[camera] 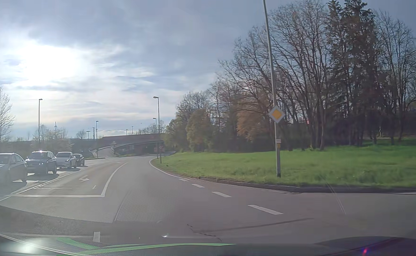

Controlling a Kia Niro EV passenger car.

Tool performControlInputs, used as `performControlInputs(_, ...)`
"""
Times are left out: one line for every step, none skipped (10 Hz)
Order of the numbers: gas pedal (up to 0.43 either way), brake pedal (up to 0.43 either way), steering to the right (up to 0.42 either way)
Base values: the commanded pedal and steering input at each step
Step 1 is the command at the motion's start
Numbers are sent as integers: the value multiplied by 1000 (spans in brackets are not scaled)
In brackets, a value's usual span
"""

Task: Follow the waypoints while adhering to traffic rules and regulations

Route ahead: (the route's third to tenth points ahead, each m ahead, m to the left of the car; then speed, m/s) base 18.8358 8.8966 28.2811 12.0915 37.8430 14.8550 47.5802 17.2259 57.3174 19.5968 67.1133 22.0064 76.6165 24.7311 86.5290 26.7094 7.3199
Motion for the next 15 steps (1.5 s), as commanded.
performControlInputs(240, 0, -196)
performControlInputs(248, 0, -185)
performControlInputs(260, 0, -172)
performControlInputs(260, 0, -162)
performControlInputs(280, 0, -145)
performControlInputs(287, 0, -128)
performControlInputs(287, 0, -108)
performControlInputs(299, 0, -95)
performControlInputs(299, 0, -86)
performControlInputs(311, 0, -71)
performControlInputs(311, 0, -45)
performControlInputs(311, 0, -24)
performControlInputs(311, 0, -6)
performControlInputs(311, 0, -3)
performControlInputs(319, 0, -3)
